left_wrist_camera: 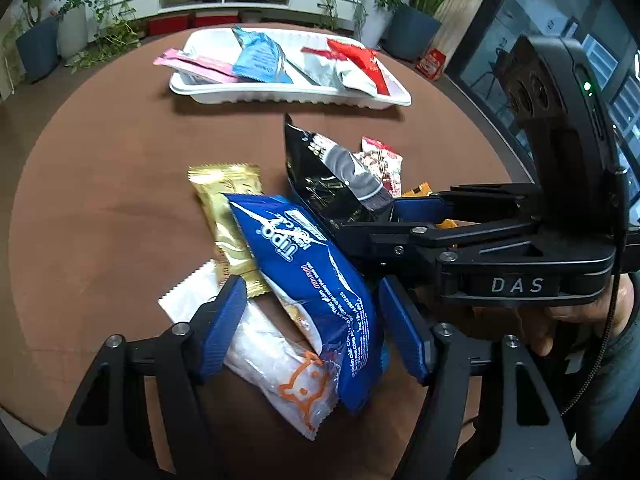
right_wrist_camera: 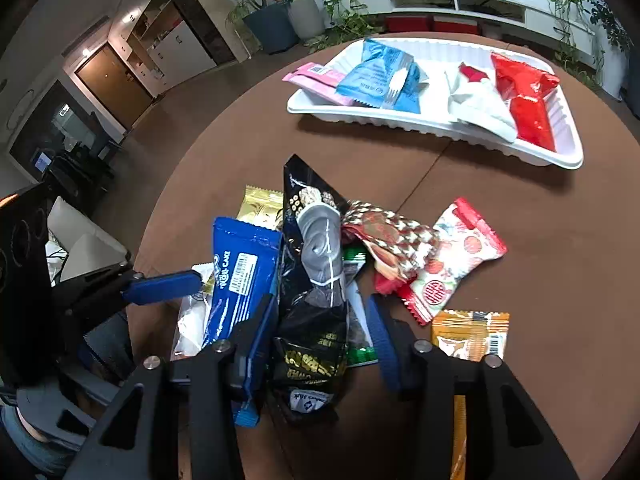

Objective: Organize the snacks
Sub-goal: 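Grasp the blue Tipo bag with the left tool while the right tool grasps the black bag, then carry both bags to the tray and open both tools to release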

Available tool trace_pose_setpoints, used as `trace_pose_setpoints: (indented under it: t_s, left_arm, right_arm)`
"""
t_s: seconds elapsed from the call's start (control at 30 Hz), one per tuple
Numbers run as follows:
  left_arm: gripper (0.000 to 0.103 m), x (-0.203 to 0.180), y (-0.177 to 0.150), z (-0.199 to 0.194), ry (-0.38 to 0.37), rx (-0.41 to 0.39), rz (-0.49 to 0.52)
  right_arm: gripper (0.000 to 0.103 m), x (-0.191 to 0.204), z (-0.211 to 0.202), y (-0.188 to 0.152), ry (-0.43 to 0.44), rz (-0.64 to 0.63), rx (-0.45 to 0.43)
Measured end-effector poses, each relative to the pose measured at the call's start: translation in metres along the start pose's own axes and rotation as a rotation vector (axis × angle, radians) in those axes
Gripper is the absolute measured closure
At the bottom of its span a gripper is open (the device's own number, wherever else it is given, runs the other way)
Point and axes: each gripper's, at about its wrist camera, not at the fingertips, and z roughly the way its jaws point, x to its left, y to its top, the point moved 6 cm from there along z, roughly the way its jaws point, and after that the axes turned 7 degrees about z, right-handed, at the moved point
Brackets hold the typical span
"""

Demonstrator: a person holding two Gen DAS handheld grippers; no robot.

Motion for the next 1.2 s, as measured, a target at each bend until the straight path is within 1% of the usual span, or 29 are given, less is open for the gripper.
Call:
trace_pose_setpoints:
  t_s: [0.03,0.13,0.17,0.2,0.33,0.4,0.5,0.67,0.83,1.07,1.2]
  left_arm:
    - [0.036,0.001,0.0,0.002,-0.005,0.005,-0.006]
    - [0.036,0.003,0.003,0.006,-0.017,0.004,-0.02]
    - [0.038,0.003,0.004,0.007,-0.02,0.005,-0.022]
    - [0.044,0.004,0.005,0.007,-0.023,0.005,-0.026]
    - [0.057,0.007,0.007,0.009,-0.049,0.002,-0.046]
    - [0.067,0.008,0.006,0.012,-0.06,0.004,-0.046]
    - [0.068,0.007,0.005,0.015,-0.065,0.005,-0.04]
    - [0.072,0.007,0.007,0.015,-0.065,-0.003,-0.021]
    - [0.073,0.012,0.005,0.009,-0.073,-0.019,-0.035]
    - [0.073,0.014,0.006,-0.016,-0.092,-0.067,-0.04]
    - [0.073,0.01,0.016,-0.041,-0.116,-0.111,-0.034]
  right_arm:
    - [0.057,-0.001,0.002,0.001,0.006,0.004,0.005]
    - [0.066,0.0,-0.002,0.001,0.019,0.005,0.0]
    - [0.066,-0.001,-0.002,0.0,0.017,0.003,0.0]
    - [0.066,-0.001,-0.002,0.0,0.02,0.004,0.003]
    - [0.067,0.0,-0.005,-0.001,0.027,-0.001,0.005]
    - [0.069,0.0,-0.007,-0.002,0.03,-0.003,0.002]
    - [0.071,0.0,-0.014,-0.001,0.037,-0.001,-0.012]
    - [0.073,-0.002,-0.02,-0.001,0.032,-0.004,-0.027]
    - [0.074,-0.002,-0.032,-0.003,0.043,-0.01,-0.054]
    - [0.075,-0.004,-0.056,0.0,0.11,0.018,-0.121]
    - [0.076,-0.008,-0.072,0.005,0.146,0.046,-0.168]
